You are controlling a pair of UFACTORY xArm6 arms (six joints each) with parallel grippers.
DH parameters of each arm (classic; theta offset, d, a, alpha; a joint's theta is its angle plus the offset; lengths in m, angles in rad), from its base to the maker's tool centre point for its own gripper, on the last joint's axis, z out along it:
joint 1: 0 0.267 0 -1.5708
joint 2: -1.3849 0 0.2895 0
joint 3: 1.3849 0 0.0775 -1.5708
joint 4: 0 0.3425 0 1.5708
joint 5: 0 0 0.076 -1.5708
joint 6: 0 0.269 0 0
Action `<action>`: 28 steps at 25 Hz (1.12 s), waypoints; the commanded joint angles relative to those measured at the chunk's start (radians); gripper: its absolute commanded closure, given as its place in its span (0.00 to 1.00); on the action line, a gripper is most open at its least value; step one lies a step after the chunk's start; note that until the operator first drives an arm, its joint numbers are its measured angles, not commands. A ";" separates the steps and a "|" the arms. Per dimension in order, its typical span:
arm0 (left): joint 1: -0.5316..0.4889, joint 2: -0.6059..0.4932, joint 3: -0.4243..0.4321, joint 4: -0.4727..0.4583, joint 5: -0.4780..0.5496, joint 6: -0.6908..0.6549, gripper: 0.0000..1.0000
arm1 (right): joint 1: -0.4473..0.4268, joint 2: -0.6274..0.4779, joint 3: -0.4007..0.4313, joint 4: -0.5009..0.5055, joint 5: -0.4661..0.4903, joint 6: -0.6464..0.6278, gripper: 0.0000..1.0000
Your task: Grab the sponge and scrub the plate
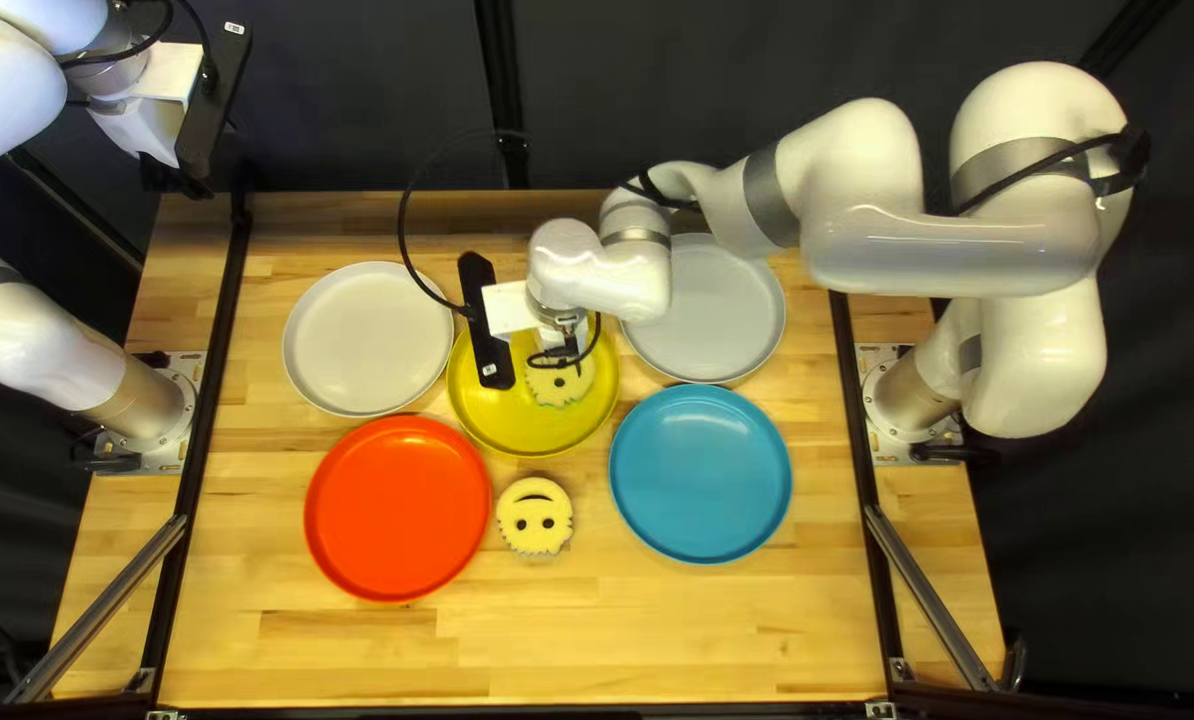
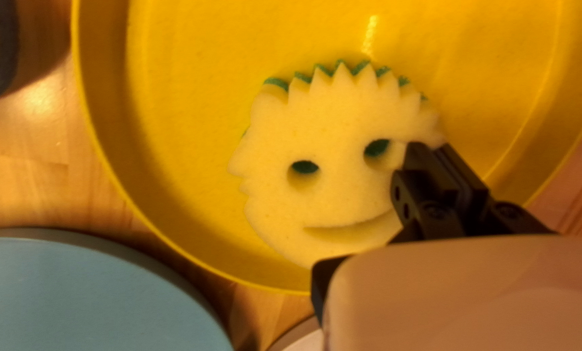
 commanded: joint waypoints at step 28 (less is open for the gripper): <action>0.000 0.000 0.000 0.000 0.000 0.000 0.00 | 0.122 0.007 -0.015 -0.011 0.037 0.122 1.00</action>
